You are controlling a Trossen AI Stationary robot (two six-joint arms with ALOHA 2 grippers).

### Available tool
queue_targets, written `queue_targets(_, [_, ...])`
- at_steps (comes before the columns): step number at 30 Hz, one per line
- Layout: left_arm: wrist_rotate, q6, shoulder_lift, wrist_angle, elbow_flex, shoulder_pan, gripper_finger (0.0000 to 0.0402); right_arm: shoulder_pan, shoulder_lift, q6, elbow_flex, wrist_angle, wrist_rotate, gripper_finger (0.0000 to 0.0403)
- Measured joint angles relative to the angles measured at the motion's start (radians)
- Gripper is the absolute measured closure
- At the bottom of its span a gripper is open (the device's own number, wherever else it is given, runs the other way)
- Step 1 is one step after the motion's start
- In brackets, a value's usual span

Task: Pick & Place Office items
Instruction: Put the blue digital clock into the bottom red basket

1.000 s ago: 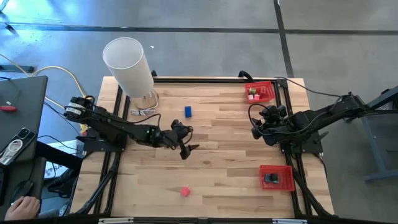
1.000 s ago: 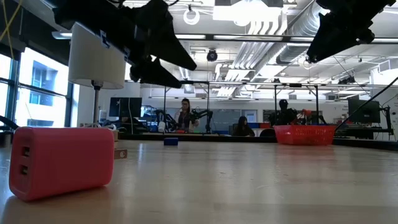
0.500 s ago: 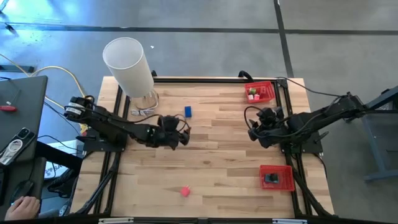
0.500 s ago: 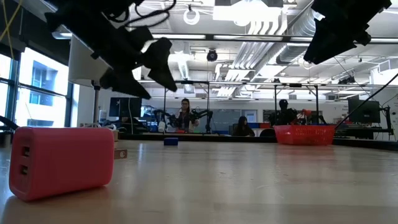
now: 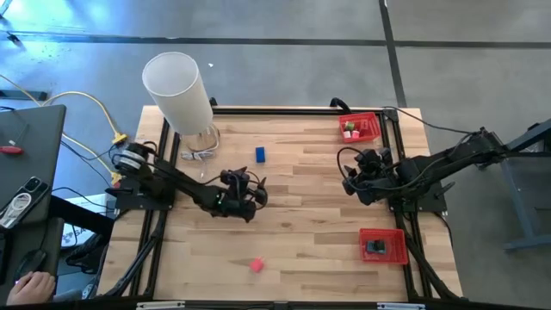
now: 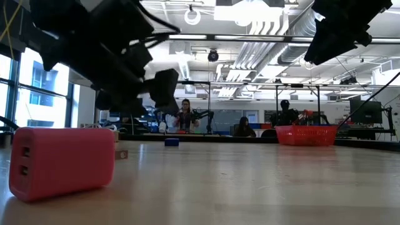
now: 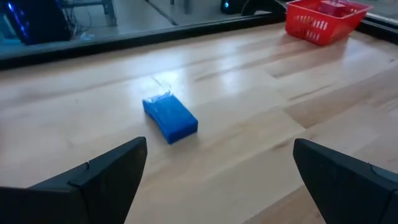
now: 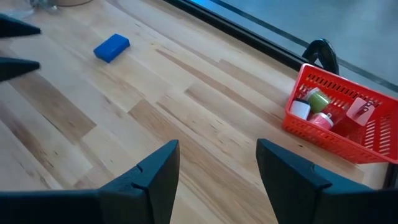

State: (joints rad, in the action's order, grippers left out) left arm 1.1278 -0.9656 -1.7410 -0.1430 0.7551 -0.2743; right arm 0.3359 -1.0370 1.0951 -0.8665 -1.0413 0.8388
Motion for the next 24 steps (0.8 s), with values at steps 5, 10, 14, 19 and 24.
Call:
queue_targets(5, [-0.01, -0.099, -0.074, -0.028, 0.0, 0.02, 0.0007, 0.0, 0.0, 0.0, 0.0, 0.007, 0.0, 0.0202])
queue_targets(10, [-0.068, -0.118, -0.11, -0.039, 0.0, 0.038, 0.0007, 0.0, 0.0, 0.0, 0.0, 0.007, 0.001, 0.0202])
queue_targets(14, [-0.172, -0.128, -0.11, -0.059, 0.0, 0.059, 0.0007, 0.0, 0.0, 0.0, 0.0, 0.007, 0.006, 0.0202])
queue_targets(19, [-0.244, -0.058, -0.109, -0.084, 0.0, 0.088, 0.0007, 0.0, 0.0, -0.001, 0.0, 0.009, 0.005, 0.0202])
queue_targets(24, [-0.261, -0.052, -0.109, -0.083, 0.0, 0.109, 0.0007, 0.0, 0.0, -0.001, 0.0, 0.01, 0.005, 0.0202])
